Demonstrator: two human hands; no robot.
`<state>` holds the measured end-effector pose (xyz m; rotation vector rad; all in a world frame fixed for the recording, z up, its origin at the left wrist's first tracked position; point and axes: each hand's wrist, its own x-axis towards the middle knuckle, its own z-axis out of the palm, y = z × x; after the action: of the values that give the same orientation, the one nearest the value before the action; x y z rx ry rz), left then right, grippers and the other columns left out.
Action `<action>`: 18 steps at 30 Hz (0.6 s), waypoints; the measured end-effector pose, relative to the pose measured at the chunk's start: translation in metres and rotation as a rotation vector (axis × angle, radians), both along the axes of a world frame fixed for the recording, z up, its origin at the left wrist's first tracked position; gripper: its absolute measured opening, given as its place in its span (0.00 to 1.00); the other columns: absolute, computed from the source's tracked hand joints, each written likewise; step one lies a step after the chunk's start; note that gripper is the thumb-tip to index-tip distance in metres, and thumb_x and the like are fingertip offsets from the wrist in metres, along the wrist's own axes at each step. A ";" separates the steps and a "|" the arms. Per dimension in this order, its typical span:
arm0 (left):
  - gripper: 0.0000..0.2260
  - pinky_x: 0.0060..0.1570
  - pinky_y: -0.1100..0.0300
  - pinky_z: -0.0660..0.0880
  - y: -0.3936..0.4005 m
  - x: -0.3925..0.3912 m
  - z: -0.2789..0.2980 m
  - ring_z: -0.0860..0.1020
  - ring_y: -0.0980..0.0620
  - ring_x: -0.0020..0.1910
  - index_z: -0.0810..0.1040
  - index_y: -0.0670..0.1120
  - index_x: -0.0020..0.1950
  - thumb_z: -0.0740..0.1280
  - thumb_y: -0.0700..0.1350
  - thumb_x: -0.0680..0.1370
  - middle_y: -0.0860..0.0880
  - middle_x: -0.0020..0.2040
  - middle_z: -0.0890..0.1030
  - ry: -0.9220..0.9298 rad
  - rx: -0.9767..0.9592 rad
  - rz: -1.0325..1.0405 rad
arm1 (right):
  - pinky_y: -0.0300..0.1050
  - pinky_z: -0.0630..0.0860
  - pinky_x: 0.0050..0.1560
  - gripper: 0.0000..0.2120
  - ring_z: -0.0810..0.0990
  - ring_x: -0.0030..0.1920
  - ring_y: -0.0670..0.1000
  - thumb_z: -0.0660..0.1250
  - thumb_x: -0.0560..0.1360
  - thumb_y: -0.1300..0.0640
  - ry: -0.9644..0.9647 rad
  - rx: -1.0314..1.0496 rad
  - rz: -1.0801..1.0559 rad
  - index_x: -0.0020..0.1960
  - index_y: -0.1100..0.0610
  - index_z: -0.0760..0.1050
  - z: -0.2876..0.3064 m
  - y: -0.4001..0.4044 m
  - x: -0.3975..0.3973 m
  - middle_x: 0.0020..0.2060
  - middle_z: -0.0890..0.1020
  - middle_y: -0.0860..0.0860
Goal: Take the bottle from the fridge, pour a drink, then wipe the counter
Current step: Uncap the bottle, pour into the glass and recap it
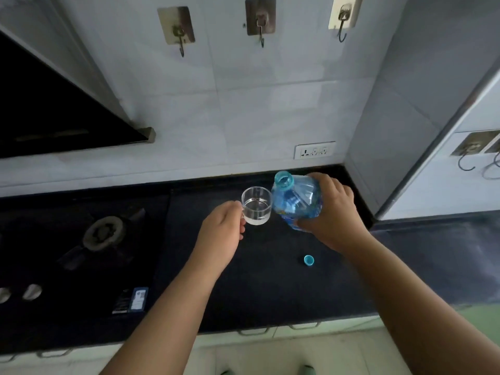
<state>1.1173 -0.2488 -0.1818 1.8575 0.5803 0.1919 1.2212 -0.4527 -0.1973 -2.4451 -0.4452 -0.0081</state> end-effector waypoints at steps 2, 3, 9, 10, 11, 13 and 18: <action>0.16 0.49 0.50 0.81 0.001 0.003 -0.018 0.80 0.54 0.42 0.80 0.45 0.48 0.58 0.51 0.85 0.49 0.42 0.81 0.036 -0.018 -0.005 | 0.46 0.65 0.64 0.45 0.68 0.68 0.55 0.84 0.64 0.53 0.098 0.047 -0.019 0.75 0.51 0.65 -0.022 0.002 -0.003 0.67 0.72 0.49; 0.16 0.52 0.49 0.81 0.002 0.004 -0.027 0.81 0.54 0.42 0.81 0.46 0.48 0.59 0.52 0.86 0.49 0.43 0.82 0.054 -0.034 -0.002 | 0.46 0.67 0.64 0.44 0.70 0.67 0.55 0.84 0.63 0.53 0.143 0.064 -0.031 0.74 0.52 0.65 -0.034 0.004 -0.004 0.66 0.73 0.49; 0.16 0.60 0.48 0.81 0.011 0.004 -0.085 0.84 0.52 0.48 0.81 0.46 0.47 0.59 0.53 0.86 0.49 0.46 0.85 0.170 -0.072 -0.009 | 0.52 0.76 0.62 0.42 0.75 0.64 0.53 0.83 0.63 0.55 0.318 0.037 -0.039 0.71 0.50 0.65 -0.093 0.009 -0.014 0.60 0.71 0.44; 0.17 0.61 0.47 0.80 0.013 0.004 -0.095 0.84 0.51 0.49 0.80 0.45 0.46 0.59 0.52 0.86 0.49 0.47 0.85 0.199 -0.082 -0.012 | 0.52 0.77 0.62 0.42 0.75 0.64 0.53 0.82 0.63 0.55 0.340 0.025 -0.032 0.71 0.50 0.65 -0.100 0.010 -0.017 0.62 0.72 0.45; 0.17 0.62 0.46 0.80 0.015 0.005 -0.106 0.84 0.51 0.50 0.80 0.45 0.45 0.59 0.52 0.86 0.48 0.47 0.85 0.223 -0.095 -0.015 | 0.52 0.77 0.62 0.42 0.75 0.64 0.53 0.82 0.63 0.56 0.363 0.018 -0.028 0.71 0.50 0.64 -0.106 0.011 -0.018 0.63 0.72 0.47; 0.17 0.63 0.44 0.79 0.019 0.007 -0.127 0.84 0.50 0.51 0.80 0.44 0.46 0.60 0.52 0.86 0.48 0.48 0.85 0.266 -0.116 -0.009 | 0.51 0.77 0.63 0.42 0.75 0.64 0.52 0.83 0.64 0.57 0.407 0.014 -0.024 0.71 0.51 0.64 -0.118 0.012 -0.021 0.64 0.73 0.48; 0.15 0.65 0.46 0.78 0.023 0.013 -0.173 0.84 0.51 0.53 0.83 0.46 0.49 0.61 0.52 0.86 0.48 0.50 0.85 0.405 -0.172 -0.019 | 0.48 0.78 0.60 0.42 0.76 0.60 0.50 0.83 0.65 0.57 0.469 -0.015 -0.019 0.72 0.51 0.64 -0.142 0.017 -0.031 0.64 0.74 0.48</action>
<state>1.1299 -0.2257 -0.3551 1.7402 0.8287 -0.2475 1.1905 -0.4359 -0.3395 -2.3633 -0.2112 0.5489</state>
